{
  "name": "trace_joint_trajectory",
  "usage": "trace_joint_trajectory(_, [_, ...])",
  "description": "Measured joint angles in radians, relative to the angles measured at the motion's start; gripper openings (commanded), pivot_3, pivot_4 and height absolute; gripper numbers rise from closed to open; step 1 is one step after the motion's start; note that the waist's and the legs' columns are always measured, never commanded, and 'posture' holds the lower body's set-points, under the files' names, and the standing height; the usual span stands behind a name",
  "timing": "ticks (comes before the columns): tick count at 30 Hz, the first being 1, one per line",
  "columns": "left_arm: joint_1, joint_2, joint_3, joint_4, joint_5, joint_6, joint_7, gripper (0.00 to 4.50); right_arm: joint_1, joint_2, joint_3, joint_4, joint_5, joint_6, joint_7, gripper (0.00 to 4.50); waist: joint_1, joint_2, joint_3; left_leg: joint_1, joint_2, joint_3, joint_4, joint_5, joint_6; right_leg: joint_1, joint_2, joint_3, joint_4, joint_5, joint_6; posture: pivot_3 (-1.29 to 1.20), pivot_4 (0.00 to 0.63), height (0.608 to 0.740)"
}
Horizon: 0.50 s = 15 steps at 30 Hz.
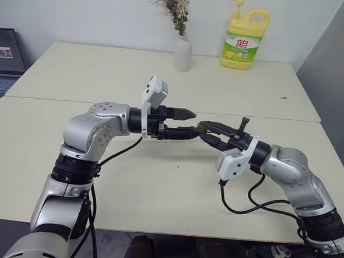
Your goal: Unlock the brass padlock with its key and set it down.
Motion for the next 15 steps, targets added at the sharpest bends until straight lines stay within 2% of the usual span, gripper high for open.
trace_joint_trajectory(9, [0.0,-0.01,-0.026,-0.003,0.011,0.001,0.026,3.56,-0.001,0.001,0.0,-0.005,0.001,0.0,0.001,0.93,0.0,0.0,0.0,0.0,0.0,0.0,0.0,0.0,0.0,0.0,0.0,0.0,0.0,0.0,0.0,0.0,0.15,0.74])
trace_joint_trajectory(12, [-0.005,-0.028,-0.027,-0.003,0.011,0.002,0.037,2.97,-0.002,0.001,0.003,-0.013,0.003,0.0,0.002,0.93,0.001,0.0,0.0,0.0,0.0,0.0,0.0,0.0,0.0,0.0,0.0,0.0,0.0,0.0,0.0,0.0,0.15,0.74])
trace_joint_trajectory(15, [-0.008,-0.029,-0.032,-0.003,0.011,0.002,0.04,2.1,-0.002,0.001,0.007,-0.013,0.008,0.0,0.003,0.93,0.0,0.0,0.0,0.0,0.0,0.0,0.0,0.0,0.0,0.0,0.0,0.0,0.0,0.0,0.0,0.0,0.15,0.74])
